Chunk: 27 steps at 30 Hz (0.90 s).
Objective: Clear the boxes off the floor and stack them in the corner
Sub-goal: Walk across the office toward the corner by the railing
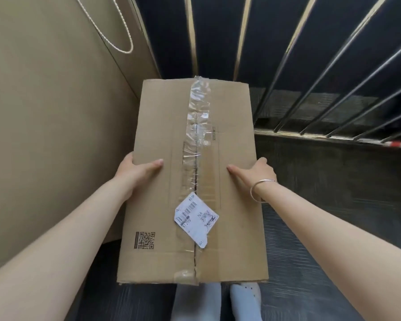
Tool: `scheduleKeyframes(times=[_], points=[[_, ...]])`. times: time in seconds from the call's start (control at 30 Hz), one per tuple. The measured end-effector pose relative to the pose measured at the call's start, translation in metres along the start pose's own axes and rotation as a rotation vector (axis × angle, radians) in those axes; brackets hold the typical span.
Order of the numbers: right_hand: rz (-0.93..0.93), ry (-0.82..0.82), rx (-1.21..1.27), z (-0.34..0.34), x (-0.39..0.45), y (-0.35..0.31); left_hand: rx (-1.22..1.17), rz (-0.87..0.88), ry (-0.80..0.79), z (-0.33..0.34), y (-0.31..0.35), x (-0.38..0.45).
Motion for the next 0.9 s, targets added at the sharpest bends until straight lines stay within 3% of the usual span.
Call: scheduleKeyframes(times=[0.23,0.53,0.9], points=[[0.054,0.004,0.019,0.062,0.095,0.028,0.010,-0.065,-0.031,0.000,-0.081,0.093],[0.089,0.008,0.065,0.125,0.170,0.038,0.065,-0.096,0.024,-0.018,-0.131,0.176],[0.098,-0.045,0.072,0.189,0.218,0.028,0.173,-0.190,0.126,-0.049,-0.180,0.221]])
Point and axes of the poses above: each hand's wrist, its own x-axis towards the middle knuckle, its own z-axis out of the palm, y = z × x, the point moved 2 cm from there along x, towards the middle knuckle, and after that the axes turned 15 degrees about -y, right-handed, at the moved point
